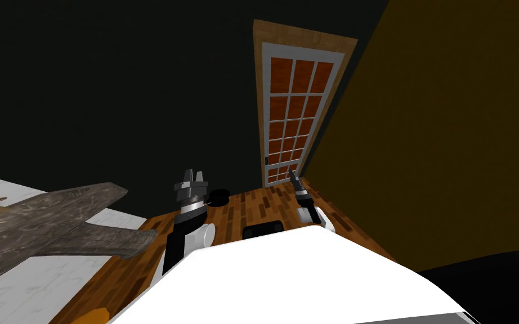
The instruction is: Pull the door open
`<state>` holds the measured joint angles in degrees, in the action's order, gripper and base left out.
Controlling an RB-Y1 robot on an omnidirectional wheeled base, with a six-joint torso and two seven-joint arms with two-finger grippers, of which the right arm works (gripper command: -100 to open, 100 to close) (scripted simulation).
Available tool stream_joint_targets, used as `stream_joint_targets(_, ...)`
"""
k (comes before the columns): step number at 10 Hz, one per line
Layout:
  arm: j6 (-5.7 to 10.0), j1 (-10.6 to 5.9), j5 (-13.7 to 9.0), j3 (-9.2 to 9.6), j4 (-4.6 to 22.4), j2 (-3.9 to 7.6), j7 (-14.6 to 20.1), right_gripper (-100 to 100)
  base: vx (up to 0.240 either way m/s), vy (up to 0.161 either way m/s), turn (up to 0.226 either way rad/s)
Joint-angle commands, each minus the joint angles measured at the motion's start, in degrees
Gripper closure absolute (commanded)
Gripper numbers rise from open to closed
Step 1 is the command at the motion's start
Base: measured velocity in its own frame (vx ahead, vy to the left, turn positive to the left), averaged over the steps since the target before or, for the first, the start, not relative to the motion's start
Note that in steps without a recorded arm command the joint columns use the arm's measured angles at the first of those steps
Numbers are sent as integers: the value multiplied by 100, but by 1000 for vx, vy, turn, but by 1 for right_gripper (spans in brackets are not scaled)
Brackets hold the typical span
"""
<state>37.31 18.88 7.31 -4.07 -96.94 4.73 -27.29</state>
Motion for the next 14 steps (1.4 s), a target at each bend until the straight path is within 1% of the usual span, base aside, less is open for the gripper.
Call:
stream_joint_targets(1,96,-90,80,-44,272,42,-163,-100,89,26,-12)
stream_joint_targets(14,713,-728,770,-327,2248,245,-1439,-100,98,19,-13)
